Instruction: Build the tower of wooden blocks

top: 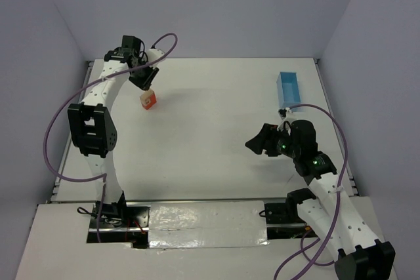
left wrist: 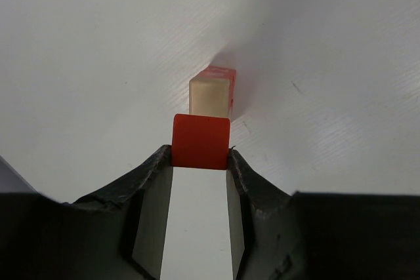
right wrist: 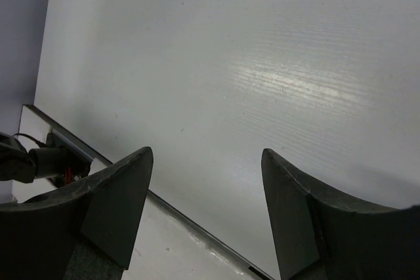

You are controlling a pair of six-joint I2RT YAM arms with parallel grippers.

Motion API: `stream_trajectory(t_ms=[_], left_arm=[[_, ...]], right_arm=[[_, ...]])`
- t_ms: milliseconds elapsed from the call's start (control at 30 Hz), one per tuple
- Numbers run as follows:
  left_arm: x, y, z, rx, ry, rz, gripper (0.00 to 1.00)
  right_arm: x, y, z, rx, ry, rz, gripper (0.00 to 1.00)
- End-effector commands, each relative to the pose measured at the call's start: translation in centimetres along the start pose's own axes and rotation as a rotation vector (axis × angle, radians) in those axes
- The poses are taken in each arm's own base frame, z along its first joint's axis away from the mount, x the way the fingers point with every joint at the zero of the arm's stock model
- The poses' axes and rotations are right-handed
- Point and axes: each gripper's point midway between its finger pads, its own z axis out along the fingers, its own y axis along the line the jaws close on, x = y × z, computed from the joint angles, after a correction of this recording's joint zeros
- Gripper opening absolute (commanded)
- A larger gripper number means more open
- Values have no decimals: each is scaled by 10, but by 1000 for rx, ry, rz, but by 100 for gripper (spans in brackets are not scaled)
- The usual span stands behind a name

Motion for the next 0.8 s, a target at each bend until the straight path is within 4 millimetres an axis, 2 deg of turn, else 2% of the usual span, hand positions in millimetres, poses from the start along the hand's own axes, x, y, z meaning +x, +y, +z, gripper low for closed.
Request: stream_trajectory(t_ms=[0,200,333,400,567,767], left_arm=[[-4,-3,6,36,-2,25,6],[4,-9,21,25,62,47,6],[4,-7,17,4,62,51,6],[1,-5,11,-12,48,54,11],[7,-1,15,-36,73,55,17],[10,1,19,-40,84,56,18]], right_arm=[[-5,2,2,-16,-27,-35,74],[-6,3,1,-17,-33,-38,74],[-4,3,2,-21,-28,-37,74],[-4,2,2,-20,-26,-36,74],[-3,3,2,-26,-23,-37,74],[-2,3,2,-27,-23,-37,74]])
